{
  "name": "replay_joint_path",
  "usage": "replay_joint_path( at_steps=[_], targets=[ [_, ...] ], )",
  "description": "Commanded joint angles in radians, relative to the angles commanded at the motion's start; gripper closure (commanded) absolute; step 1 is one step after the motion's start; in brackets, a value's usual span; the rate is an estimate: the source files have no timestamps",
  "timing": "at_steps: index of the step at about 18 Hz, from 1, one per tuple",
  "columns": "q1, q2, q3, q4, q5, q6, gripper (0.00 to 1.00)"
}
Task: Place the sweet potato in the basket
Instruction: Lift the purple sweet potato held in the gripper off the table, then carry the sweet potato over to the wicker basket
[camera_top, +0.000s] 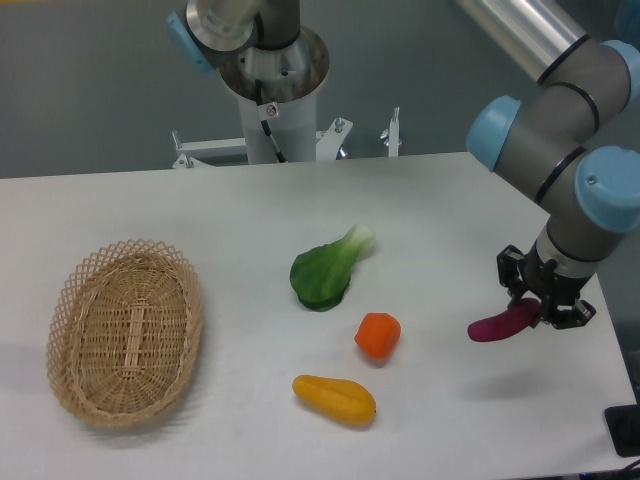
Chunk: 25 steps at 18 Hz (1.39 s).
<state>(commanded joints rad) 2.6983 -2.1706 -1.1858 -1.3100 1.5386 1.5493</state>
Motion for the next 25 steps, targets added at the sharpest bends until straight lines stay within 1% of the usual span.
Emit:
replay_joint_path(
  at_steps=[10,14,17,21,22,23,25],
  targets=[
    [-0.011,0.000,0.002,-0.002,0.000,-0.020,0.85],
    [-0.028,0.002,0.002,-0.002,-0.005,-0.064,0.85],
    [-0.061,0.003,0.000,-0.003,-0.011,-0.139,0.85],
    [-0.138,0.003,-0.011,0.002,-0.015,-0.262,0.86],
    [-0.156,0.006,-0.024,0.006,-0.015,-0.290,0.86],
    [-0.178,0.014,-0.035,0.014,-0.014,-0.313,0.86],
    [-0.228,0.028,-0.063,0.050,-0.015,-0.351,0.86]
  ],
)
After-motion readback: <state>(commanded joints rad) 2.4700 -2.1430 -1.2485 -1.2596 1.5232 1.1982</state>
